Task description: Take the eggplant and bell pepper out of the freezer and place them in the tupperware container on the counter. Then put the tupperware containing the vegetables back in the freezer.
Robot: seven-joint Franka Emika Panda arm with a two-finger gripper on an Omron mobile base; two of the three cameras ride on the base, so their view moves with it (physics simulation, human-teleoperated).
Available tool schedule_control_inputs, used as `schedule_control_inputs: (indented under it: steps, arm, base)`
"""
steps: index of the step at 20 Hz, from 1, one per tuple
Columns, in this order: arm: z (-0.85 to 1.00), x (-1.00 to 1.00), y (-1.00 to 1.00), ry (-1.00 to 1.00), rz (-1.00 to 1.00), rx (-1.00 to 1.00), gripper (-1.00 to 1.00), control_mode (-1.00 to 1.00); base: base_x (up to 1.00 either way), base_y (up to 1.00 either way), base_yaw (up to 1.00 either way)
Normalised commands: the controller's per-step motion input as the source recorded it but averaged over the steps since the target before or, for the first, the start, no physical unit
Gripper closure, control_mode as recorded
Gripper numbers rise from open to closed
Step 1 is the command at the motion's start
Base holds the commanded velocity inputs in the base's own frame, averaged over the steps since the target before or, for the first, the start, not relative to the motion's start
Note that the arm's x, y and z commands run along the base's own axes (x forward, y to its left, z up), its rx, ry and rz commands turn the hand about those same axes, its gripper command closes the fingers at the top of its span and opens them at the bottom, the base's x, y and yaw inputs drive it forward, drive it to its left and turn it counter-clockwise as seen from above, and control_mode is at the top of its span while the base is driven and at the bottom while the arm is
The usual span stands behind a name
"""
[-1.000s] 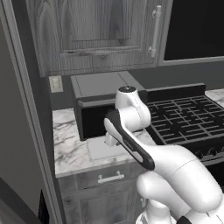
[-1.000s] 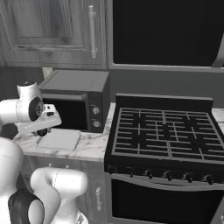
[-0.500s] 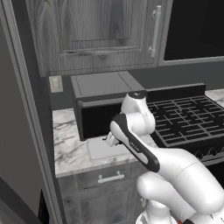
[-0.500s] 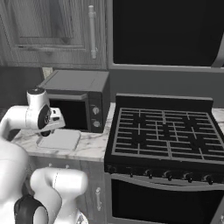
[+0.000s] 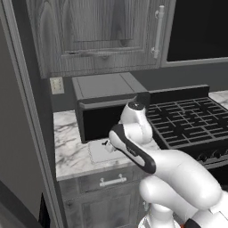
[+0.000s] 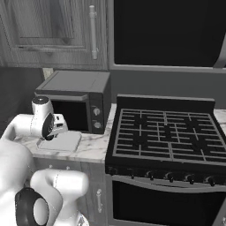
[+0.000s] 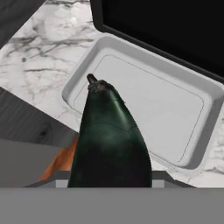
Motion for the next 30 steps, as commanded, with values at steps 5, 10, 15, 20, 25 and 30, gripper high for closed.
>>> schedule_control_inputs:
  steps: [5,10,15,20,25,30]
  arm:
    - [-0.26,0.18,0.14,0.0,0.0,0.0,1.0,-1.0]
    - [-0.31,0.18,0.08,0.0,0.0,0.0,1.0,-1.0]
    - [-0.28,0.18,0.06,0.0,0.0,0.0,1.0,-1.0]
    - [-0.17,0.21,0.02,0.0,0.0,0.0,1.0,-1.0]
    - [-0.05,0.22,0.0,0.0,0.0,0.0,1.0,-1.0]
    - [-0.07,0.12,0.0,0.0,0.0,0.0,1.0,-1.0]
  base:
    - [0.0,0.0,0.0]
    - [0.0,0.0,0.0]
    - [0.0,0.0,0.0]
    - [0.0,0.0,0.0]
    - [0.0,0.0,0.0]
    - [0.0,0.0,0.0]
